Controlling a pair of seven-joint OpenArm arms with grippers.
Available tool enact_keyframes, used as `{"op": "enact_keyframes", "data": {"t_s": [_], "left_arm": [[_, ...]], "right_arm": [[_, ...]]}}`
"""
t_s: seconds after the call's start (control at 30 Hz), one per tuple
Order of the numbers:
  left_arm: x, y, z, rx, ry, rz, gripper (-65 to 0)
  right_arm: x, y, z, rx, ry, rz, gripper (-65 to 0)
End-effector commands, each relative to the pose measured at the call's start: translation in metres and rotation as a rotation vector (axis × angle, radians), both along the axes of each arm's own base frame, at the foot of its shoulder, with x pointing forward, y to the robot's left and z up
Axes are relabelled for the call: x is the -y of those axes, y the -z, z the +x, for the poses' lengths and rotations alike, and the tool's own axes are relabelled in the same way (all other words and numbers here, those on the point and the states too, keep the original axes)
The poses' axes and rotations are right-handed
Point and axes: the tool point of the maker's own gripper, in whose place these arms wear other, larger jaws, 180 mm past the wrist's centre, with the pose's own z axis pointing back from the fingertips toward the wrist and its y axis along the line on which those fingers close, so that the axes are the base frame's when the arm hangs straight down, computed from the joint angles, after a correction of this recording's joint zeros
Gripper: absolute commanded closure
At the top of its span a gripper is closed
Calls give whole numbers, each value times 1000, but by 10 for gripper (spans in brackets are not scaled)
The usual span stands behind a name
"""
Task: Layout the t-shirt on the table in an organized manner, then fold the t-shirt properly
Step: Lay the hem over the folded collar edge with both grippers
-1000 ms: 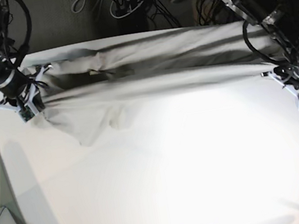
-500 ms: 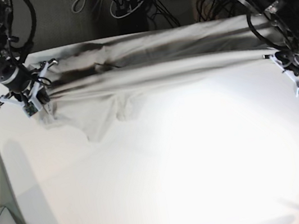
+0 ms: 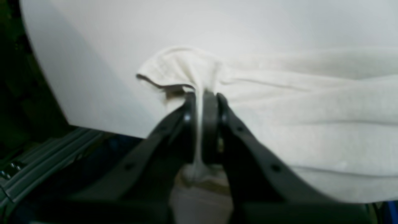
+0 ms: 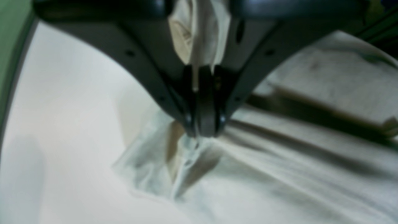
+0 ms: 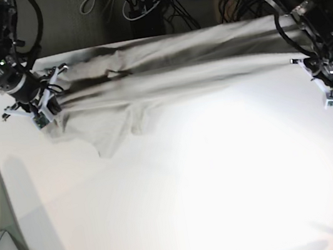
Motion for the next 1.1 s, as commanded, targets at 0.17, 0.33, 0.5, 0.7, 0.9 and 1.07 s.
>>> {"op": "enact_keyframes", "data": {"t_s": [0.17,0.33,0.5,0.7,0.9,1.07], "left_arm": [[-12,-21,1,22,-14,58,-1],[-13,-23,-4,19,-15,74,-1],[-10,-7,-21,-32,-18,61,-1],[1,13,-45,-96,-16,31,-1],[9,42,-56,-160,-21,-35,-1],[18,62,-49,-139,-2,-94,-1]], "right_arm": [[-2,3,1,1,-9,12,0],[0,16,-3,-32,1,27,0],[0,15,-2,-31,1,27,0],[0,15,-2,-29,1,26,0],[-1,15,-2,-28,1,27,0],[-1,16,-2,-31,1,28,0]]}}
